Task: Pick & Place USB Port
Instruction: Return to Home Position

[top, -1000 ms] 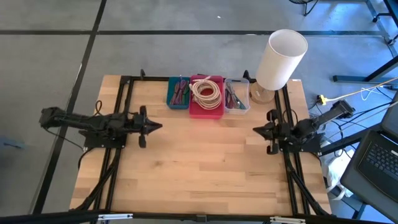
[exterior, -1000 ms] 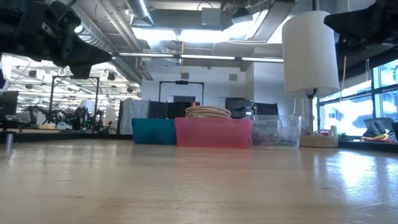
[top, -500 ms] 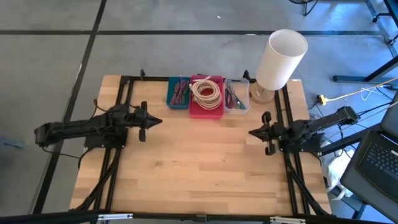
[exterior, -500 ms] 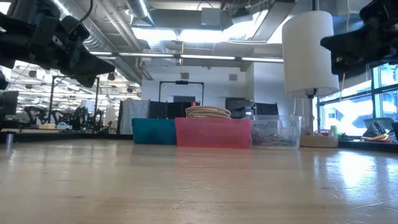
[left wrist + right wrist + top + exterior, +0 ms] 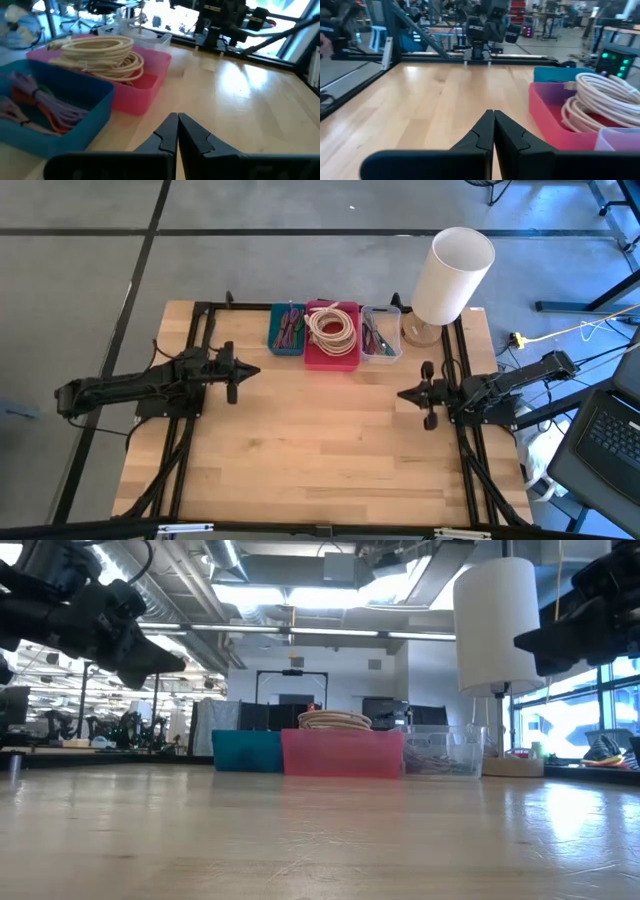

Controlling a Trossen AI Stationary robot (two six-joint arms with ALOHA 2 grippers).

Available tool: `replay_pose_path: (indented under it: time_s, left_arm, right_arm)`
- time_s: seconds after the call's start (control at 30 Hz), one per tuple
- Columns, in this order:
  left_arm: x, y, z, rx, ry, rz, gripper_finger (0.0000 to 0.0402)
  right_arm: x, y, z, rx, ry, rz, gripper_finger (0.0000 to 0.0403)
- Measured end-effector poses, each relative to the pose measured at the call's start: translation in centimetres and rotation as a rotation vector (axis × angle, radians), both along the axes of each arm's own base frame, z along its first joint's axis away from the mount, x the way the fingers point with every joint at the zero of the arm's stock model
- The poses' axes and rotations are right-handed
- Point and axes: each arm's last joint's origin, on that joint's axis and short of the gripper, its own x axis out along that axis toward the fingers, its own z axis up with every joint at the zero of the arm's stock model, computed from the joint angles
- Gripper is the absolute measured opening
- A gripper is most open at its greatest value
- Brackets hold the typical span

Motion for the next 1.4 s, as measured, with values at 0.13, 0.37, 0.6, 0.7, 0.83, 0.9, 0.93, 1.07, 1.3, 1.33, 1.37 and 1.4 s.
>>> replay_pose_path:
  time_s: [0.13, 0.37, 0.6, 0.7, 0.83, 0.9, 0.93, 1.07, 1.3, 1.33, 1.37, 1.4]
  left_arm:
    - [0.0, 0.0, -0.1, -0.041, 0.0, 0.017, 0.0008]
    - [0.0, 0.0, -0.1, -0.045, -0.002, 0.02, 0.0006]
    - [-0.1, 0.0, 0.0, -0.044, -0.008, 0.018, 0.001]
    - [-0.2, -0.2, 0.3, -0.034, -0.037, 0.01, 0.001]
    - [-0.7, -0.5, 1.1, -0.009, -0.121, -0.011, 0.0011]
    - [-1.0, -0.7, 1.5, 0.003, -0.165, -0.02, 0.001]
    - [-1.2, -0.8, 1.6, 0.009, -0.186, -0.024, 0.001]
    - [-1.6, -1.0, 2.2, 0.026, -0.247, -0.033, 0.0008]
    - [-2.1, -1.3, 2.9, 0.046, -0.329, -0.058, 0.0012]
    - [-2.1, -1.4, 2.9, 0.047, -0.336, -0.063, 0.0012]
    - [-2.1, -1.4, 2.9, 0.046, -0.335, -0.069, 0.0011]
    - [-2.1, -1.5, 2.8, 0.042, -0.326, -0.075, 0.001]
  right_arm:
    - [0.0, -0.1, 0.0, -0.002, -0.003, -0.022, 0.0025]
    - [0.0, -0.1, 0.0, -0.002, -0.003, -0.022, 0.0031]
    - [0.0, -0.1, 0.0, -0.002, -0.004, -0.024, 0.0032]
    - [0.0, -0.1, 0.0, -0.002, -0.004, -0.024, 0.0032]
    - [0.0, -0.1, 0.1, 0.0, -0.009, -0.024, 0.0032]
    - [-0.1, -0.1, 0.2, 0.004, -0.018, -0.024, 0.0032]
    - [-0.1, -0.1, 0.3, 0.008, -0.027, -0.024, 0.0032]
    - [-0.4, -0.2, 0.6, 0.023, -0.068, -0.024, 0.0032]
    - [-0.8, -0.4, 1.2, 0.05, -0.137, -0.024, 0.0032]
    - [-0.8, -0.4, 1.3, 0.053, -0.144, -0.024, 0.0033]
    - [-0.9, -0.4, 1.4, 0.055, -0.15, -0.024, 0.0033]
    - [-1.0, -0.4, 1.4, 0.058, -0.158, -0.024, 0.0033]
